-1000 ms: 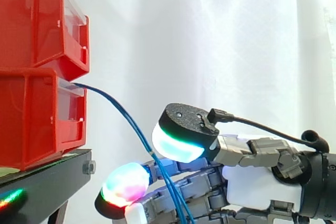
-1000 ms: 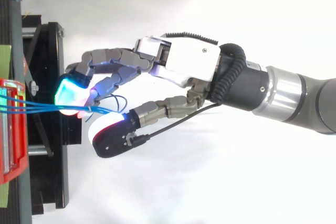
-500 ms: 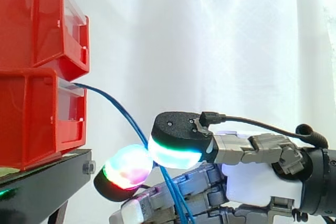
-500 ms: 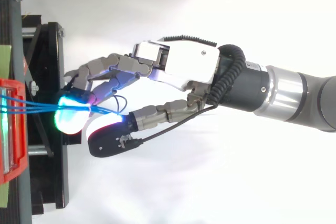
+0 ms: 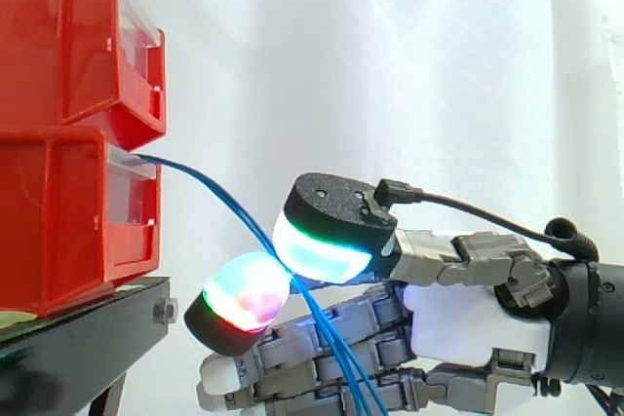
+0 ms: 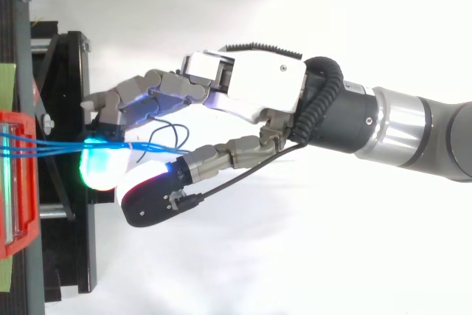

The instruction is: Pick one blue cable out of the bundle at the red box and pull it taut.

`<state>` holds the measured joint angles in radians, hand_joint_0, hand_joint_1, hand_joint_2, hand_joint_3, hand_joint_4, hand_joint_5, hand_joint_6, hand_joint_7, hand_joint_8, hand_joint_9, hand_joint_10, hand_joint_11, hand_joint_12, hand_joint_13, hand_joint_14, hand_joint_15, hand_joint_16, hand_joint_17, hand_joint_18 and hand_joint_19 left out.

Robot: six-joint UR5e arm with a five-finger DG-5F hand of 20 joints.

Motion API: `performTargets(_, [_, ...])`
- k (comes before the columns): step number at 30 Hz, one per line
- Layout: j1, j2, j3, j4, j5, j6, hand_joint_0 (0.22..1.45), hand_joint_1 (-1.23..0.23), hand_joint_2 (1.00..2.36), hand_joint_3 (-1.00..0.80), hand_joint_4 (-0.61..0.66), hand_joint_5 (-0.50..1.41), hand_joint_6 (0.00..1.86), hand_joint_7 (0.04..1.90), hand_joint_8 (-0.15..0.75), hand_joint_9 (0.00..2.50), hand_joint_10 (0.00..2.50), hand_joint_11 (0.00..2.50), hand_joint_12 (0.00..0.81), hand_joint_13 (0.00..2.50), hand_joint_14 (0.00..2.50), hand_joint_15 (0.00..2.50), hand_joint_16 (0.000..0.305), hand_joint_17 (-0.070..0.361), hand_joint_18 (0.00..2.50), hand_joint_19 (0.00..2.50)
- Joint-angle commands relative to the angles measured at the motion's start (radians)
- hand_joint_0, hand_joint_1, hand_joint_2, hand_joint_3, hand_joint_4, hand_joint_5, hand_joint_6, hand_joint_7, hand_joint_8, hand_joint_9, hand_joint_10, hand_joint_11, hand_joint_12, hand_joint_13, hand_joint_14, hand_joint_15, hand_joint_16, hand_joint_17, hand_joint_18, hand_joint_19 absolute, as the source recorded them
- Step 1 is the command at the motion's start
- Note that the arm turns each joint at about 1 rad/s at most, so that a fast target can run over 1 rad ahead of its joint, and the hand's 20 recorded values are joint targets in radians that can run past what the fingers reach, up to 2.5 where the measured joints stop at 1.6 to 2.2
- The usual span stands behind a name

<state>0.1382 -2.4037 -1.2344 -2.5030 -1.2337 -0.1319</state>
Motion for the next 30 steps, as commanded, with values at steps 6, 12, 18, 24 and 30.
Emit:
performTargets(6, [-0.009,0.006,0.001,-0.011,-0.006,0.0,0.54,-0.66,1.01,-0.43,0.26,-0.1,0.56,1.15,0.342,0.56,0.01,0.31,0.357,0.26,0.0,0.1,0.057,0.128,0.23,0.15])
performTargets(12, [-0.012,0.011,0.001,-0.025,-0.009,0.0,0.54,-0.62,1.0,-0.43,0.35,-0.1,0.5,1.11,0.34,0.57,0.01,0.28,0.355,0.26,0.0,0.1,0.057,0.128,0.21,0.15])
performTargets(18, [-0.02,0.011,0.0,-0.034,-0.007,-0.011,0.54,-0.61,1.0,-0.43,0.37,-0.1,0.5,1.07,0.341,0.57,0.01,0.29,0.356,0.26,0.0,0.1,0.057,0.129,0.21,0.15])
performTargets(24, [-0.023,0.011,0.001,-0.039,-0.004,-0.038,0.52,-0.6,1.0,-0.48,0.39,-0.11,0.5,1.01,0.346,0.57,0.01,0.28,0.362,0.26,0.0,0.1,0.058,0.131,0.21,0.15])
performTargets(30, [-0.025,0.011,0.001,-0.04,-0.003,-0.074,0.5,-0.58,1.0,-0.5,0.42,-0.12,0.5,0.96,0.353,0.57,0.01,0.27,0.368,0.26,0.0,0.11,0.059,0.134,0.21,0.15])
